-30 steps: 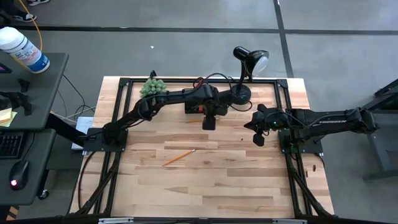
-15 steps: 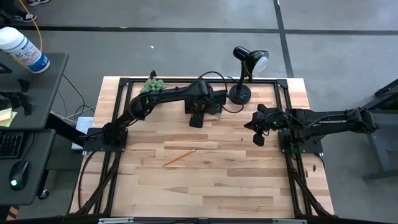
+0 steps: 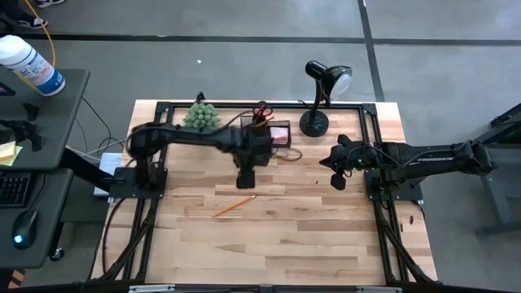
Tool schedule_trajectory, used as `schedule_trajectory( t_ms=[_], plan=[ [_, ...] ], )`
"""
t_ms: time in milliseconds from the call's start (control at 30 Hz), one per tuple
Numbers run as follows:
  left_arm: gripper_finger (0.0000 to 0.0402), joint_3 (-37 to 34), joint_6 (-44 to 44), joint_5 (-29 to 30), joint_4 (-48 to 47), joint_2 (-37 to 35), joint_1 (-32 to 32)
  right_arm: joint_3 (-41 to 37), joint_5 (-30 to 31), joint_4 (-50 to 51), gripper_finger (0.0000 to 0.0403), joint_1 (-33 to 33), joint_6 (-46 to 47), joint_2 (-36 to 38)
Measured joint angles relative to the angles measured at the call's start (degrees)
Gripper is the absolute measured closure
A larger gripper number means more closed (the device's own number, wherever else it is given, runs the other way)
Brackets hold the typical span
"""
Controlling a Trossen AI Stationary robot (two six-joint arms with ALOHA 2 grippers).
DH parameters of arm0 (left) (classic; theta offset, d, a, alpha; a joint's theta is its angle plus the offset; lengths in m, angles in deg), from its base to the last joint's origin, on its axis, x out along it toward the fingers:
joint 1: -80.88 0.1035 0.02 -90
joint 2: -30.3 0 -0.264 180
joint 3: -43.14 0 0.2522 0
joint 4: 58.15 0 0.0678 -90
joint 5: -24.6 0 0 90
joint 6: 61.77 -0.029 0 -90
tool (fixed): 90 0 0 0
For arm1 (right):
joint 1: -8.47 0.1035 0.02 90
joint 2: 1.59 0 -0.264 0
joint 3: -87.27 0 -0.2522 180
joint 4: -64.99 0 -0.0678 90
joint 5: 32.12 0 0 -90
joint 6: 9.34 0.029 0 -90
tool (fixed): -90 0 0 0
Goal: Pick and place office supplies into organizer
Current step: Put the bottom yellow pencil into the black desk organizer
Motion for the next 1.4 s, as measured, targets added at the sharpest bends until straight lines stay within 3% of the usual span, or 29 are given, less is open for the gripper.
schedule_trajectory(
  t_ms=[200,500,1033,1400],
  plan=[
    [0.0247,-9.9,9.3,-3.8,9.4,-1.8,-5.3,0.0,0.0,-0.1,0.04,0.0,-0.3,0.0],
    [0.0247,-10.9,24.2,-0.1,15.4,-0.1,-9.0,0.0,0.0,-2.1,0.0396,0.0,-0.6,0.0],
    [0.0247,-10.7,29.9,6.9,23.1,4.9,-11.6,0.0,0.2,-3.8,0.0395,0.0,-0.1,0.0],
    [0.0247,-10.8,29.6,6.5,19.9,7.4,-11.6,0.0,0.0,-3.8,0.0399,0.0,0.0,0.0]
  ],
)
